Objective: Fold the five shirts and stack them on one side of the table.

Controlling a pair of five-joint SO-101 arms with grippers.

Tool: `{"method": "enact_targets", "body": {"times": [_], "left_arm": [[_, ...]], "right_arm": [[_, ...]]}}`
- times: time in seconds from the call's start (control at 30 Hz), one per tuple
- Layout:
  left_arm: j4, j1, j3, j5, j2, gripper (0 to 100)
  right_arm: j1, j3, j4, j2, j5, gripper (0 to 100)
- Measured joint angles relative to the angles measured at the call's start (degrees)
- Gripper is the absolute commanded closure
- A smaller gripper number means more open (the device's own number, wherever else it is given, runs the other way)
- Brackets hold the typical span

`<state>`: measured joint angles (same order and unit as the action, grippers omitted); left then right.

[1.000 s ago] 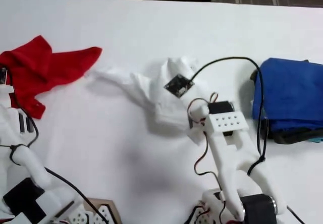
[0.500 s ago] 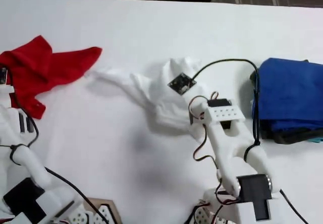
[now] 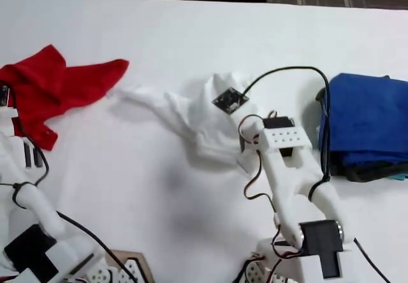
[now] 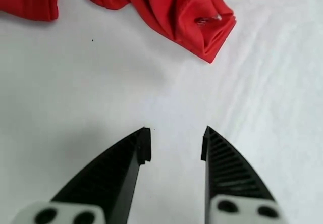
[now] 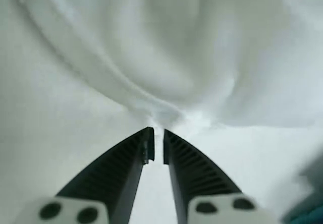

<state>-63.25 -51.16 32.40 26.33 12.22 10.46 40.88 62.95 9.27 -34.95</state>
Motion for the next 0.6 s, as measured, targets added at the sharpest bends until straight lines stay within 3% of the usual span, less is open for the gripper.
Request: {"method": "enact_targets", "body": {"times": [0.07,0.6], "left_arm": [[0.0,0.0,0.0,0.0,0.0,81],[0.09,0.09,0.18,0.0,-0.09,81]], "right_arm": [[-1.58,0.0,0.79,0.0,1.23,76.8],[-3.34,0.0,0.26,-0.53,1.32,79.3]]}}
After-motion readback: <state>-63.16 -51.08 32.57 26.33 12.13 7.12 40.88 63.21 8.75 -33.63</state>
